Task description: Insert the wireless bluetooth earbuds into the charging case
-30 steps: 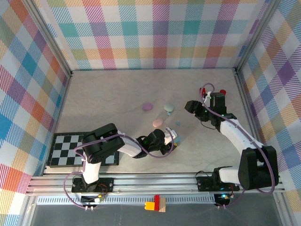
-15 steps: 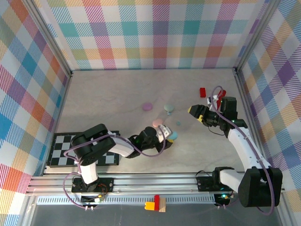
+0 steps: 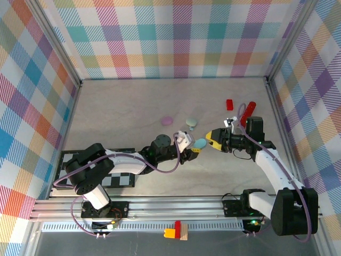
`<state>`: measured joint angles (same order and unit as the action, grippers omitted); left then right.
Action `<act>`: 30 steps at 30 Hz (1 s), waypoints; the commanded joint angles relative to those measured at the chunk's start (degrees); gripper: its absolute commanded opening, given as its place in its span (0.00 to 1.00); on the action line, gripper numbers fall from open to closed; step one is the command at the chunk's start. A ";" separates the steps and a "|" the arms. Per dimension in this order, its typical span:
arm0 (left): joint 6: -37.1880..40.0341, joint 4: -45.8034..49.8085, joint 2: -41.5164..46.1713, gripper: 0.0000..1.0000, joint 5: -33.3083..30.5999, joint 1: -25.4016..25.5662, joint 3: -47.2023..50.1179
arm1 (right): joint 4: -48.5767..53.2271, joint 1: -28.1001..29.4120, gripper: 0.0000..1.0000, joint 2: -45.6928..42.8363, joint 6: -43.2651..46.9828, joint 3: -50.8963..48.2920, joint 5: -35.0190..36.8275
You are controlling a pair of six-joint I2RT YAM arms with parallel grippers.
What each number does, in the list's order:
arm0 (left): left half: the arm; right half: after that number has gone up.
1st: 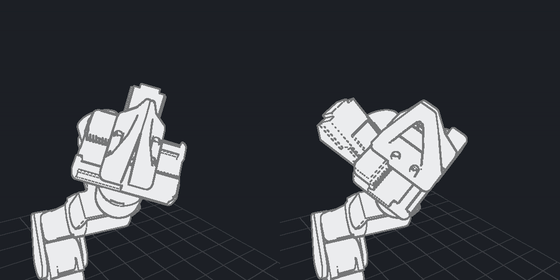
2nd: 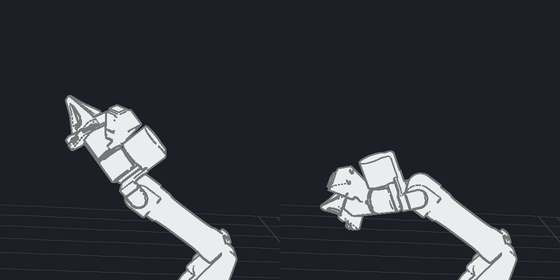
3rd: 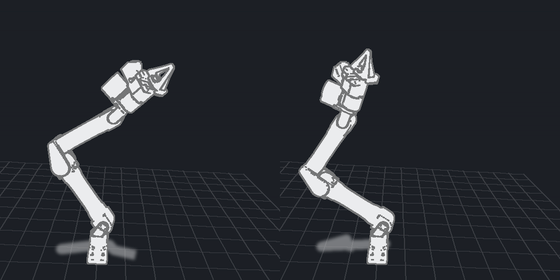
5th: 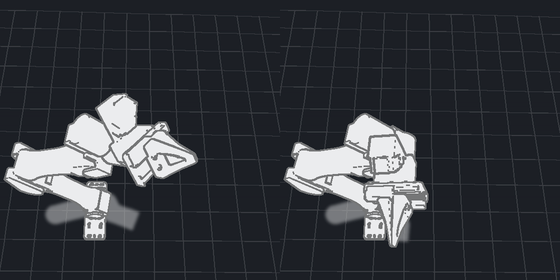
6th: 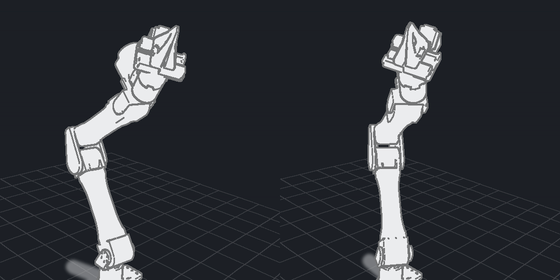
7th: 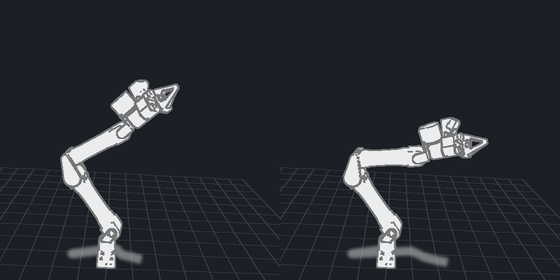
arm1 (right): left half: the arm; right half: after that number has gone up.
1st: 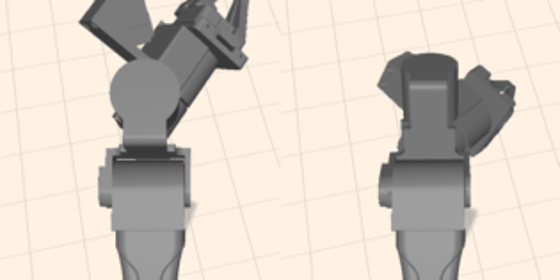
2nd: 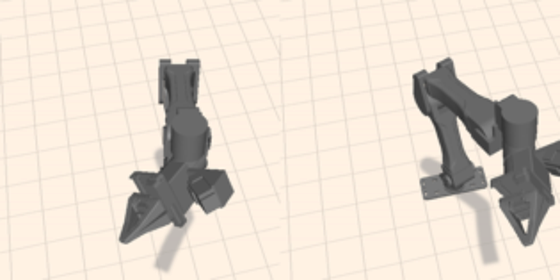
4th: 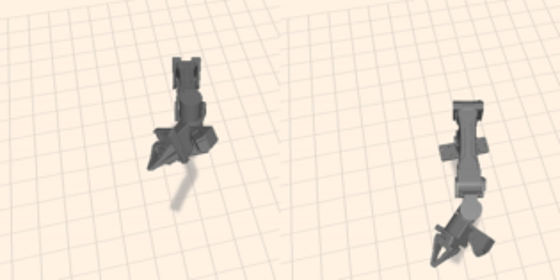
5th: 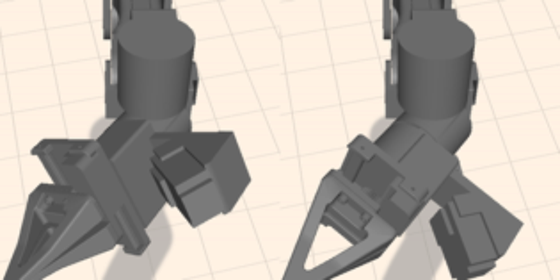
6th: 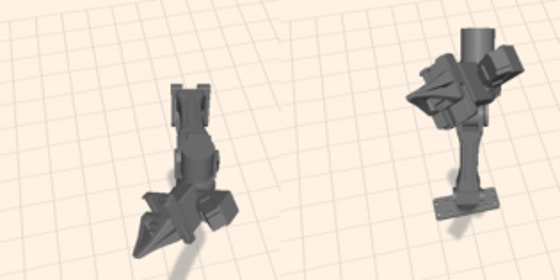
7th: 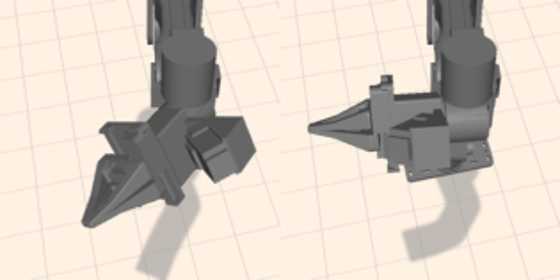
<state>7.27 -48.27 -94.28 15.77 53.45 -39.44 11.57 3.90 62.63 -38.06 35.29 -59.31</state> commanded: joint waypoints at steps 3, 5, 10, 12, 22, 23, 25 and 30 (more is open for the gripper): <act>1.96 -1.57 1.84 0.38 2.58 -0.43 -2.63 | -1.22 0.92 0.53 1.44 -0.52 0.46 -4.12; 1.93 -1.73 1.58 0.38 2.92 -0.45 -3.25 | -1.33 1.00 0.49 1.42 -0.55 0.57 -4.41; 2.11 -2.22 1.03 0.39 3.92 -0.45 -4.23 | -1.09 0.99 0.34 1.34 -0.66 1.18 -4.57; 2.31 -2.00 1.03 0.39 3.87 -0.45 -4.32 | -0.62 1.01 0.26 1.35 -0.45 1.58 -4.20; -3.40 -11.74 1.04 0.84 3.65 -2.08 -1.91 | -9.41 0.32 0.16 0.04 -9.21 1.80 -3.94; -4.80 -14.30 0.98 0.87 4.06 -2.52 -1.57 | -12.17 0.10 0.17 0.12 -12.08 1.65 -4.64; -6.21 -18.57 0.95 0.90 4.03 -2.90 -1.04 | -20.21 -0.38 0.16 0.21 -19.45 0.63 -5.97; -10.43 -26.12 0.61 0.84 3.55 -4.67 -1.07 | -36.69 -0.86 0.16 -0.05 -34.53 -0.16 -6.91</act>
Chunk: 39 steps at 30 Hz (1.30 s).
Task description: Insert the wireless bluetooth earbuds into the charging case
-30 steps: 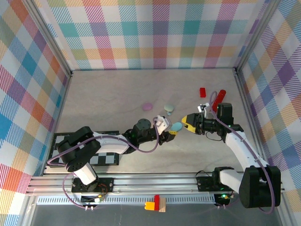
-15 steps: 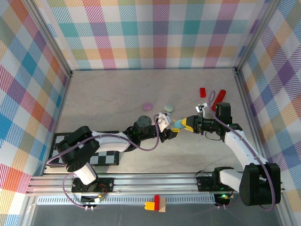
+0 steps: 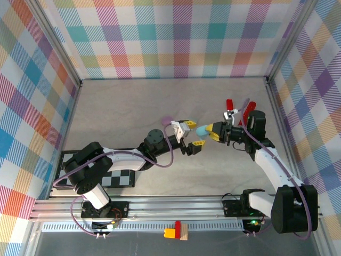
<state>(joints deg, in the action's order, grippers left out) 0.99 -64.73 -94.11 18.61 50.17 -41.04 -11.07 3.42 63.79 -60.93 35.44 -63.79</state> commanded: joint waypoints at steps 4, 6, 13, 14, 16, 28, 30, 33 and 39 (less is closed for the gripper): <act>-4.45 -12.12 -1.26 0.80 2.48 -2.60 -1.15 | -23.21 -0.51 0.14 -0.24 -19.53 0.19 -2.80; -3.30 -12.15 -1.72 0.77 4.61 -2.71 -2.33 | -27.32 -0.52 0.13 0.10 -22.75 0.62 -2.61; -3.79 -12.53 -3.05 0.68 5.71 -2.71 -5.56 | -34.72 -0.51 0.08 0.46 -28.46 0.84 -0.59; -3.72 -12.53 -3.45 0.68 6.15 -2.67 -6.16 | -35.08 -0.46 0.08 0.46 -28.67 0.84 -0.48; -3.52 -12.62 -4.22 0.66 6.97 -2.71 -7.26 | -36.21 -0.47 0.08 0.52 -29.37 0.77 -0.58; 0.41 -13.03 -7.85 0.53 10.47 -2.56 -11.36 | -37.50 -0.49 0.07 0.63 -30.66 0.25 -0.55; 1.75 -13.01 -7.77 0.52 10.50 -2.47 -11.40 | -37.18 -0.44 0.07 0.55 -30.44 -0.11 -0.59; 2.76 -12.97 -7.68 0.52 10.40 -2.45 -11.43 | -36.80 -0.45 0.07 0.28 -30.10 -0.47 -0.57; 3.30 -12.98 -7.65 0.52 9.83 -2.34 -11.72 | -34.44 -0.52 0.07 0.01 -28.35 -0.85 -0.53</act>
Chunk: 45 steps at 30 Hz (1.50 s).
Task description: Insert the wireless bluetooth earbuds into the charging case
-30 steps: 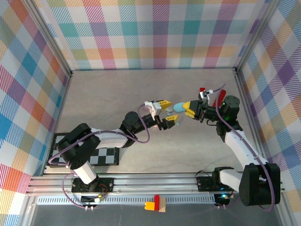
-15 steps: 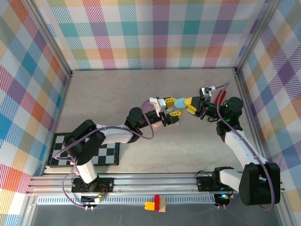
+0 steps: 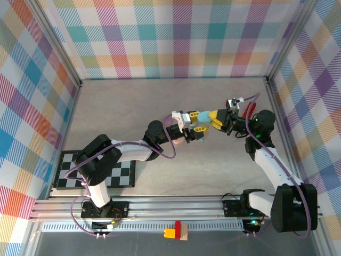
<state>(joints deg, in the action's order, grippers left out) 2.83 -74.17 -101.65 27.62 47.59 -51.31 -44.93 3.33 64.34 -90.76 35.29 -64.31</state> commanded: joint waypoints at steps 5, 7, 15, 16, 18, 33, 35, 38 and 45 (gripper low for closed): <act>1.75 -3.54 -0.19 0.52 -0.54 0.26 -1.64 | 0.54 -0.38 0.07 -1.55 2.02 -0.48 0.14; 1.83 -3.60 -0.20 0.52 -0.59 0.22 -1.82 | 2.00 -0.38 0.07 -2.01 2.93 -0.33 0.13; 1.49 -3.53 -0.13 0.50 0.57 0.22 -2.32 | 3.06 -0.43 0.07 -2.29 3.64 -0.30 0.12; 1.48 -3.54 -0.16 0.49 0.68 0.23 -2.32 | 3.26 -0.40 0.07 -2.12 3.75 -0.34 0.02; 1.48 -3.58 -0.17 0.49 0.77 0.31 -2.32 | 3.27 -0.43 0.07 -1.86 3.82 -0.40 0.02; 1.21 -3.47 -0.98 0.44 1.90 0.39 -2.95 | 1.89 -0.41 0.07 -1.58 2.74 -0.14 -0.04; 1.26 -3.44 -1.17 0.46 1.92 0.40 -2.93 | 0.45 -0.39 0.07 -1.32 1.66 -0.05 -0.09; 1.30 -3.50 -1.27 0.46 2.18 0.43 -3.12 | 0.54 -0.43 0.07 -1.24 1.64 0.04 0.06; 1.64 -3.46 -1.53 0.48 2.79 0.39 -3.17 | -0.59 -0.37 0.08 -1.14 0.48 -0.14 0.14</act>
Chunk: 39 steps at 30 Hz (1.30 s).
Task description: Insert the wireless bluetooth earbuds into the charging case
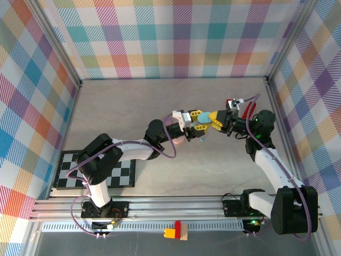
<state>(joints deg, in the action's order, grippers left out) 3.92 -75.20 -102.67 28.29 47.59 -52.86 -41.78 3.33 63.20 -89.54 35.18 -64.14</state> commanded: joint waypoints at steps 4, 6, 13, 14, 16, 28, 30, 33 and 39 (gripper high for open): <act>0.56 -2.42 -0.43 0.48 2.29 0.49 -1.54 | -3.50 -0.39 0.08 -0.16 -0.70 -0.11 -0.02; 0.56 -2.41 -0.15 0.46 2.25 0.49 -1.55 | -2.59 -0.40 0.08 -0.34 -0.11 -0.20 0.06; 0.56 -2.42 0.24 0.46 2.05 0.59 -1.76 | -1.29 -0.43 0.08 -0.42 0.77 -0.41 0.12; 0.56 -2.45 0.19 0.45 2.12 0.59 -1.81 | -1.24 -0.41 0.08 -0.45 0.85 -0.40 0.24; 0.39 -2.46 0.10 0.42 2.13 0.62 -1.84 | -0.82 -0.35 0.08 -0.49 1.15 -0.42 0.11; -0.71 -2.47 -0.32 0.47 2.63 0.58 -2.37 | 1.11 -0.39 0.08 -0.58 2.72 -0.29 0.09; -0.61 -2.41 -0.58 0.45 2.73 0.61 -2.38 | 0.63 -0.43 0.08 -0.62 2.29 -0.30 0.11; -0.50 -2.43 -0.66 0.47 2.99 0.63 -2.29 | -1.40 -0.38 0.08 -0.47 0.56 -0.33 0.24; -0.41 -2.46 -0.73 0.50 3.00 0.58 -2.17 | -3.73 -0.43 0.09 -0.18 -1.32 -0.61 0.46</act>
<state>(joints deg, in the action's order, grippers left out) 3.68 -75.20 -102.83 29.15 47.59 -53.49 -42.15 3.33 63.18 -89.82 35.11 -64.14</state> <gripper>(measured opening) 0.496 0.242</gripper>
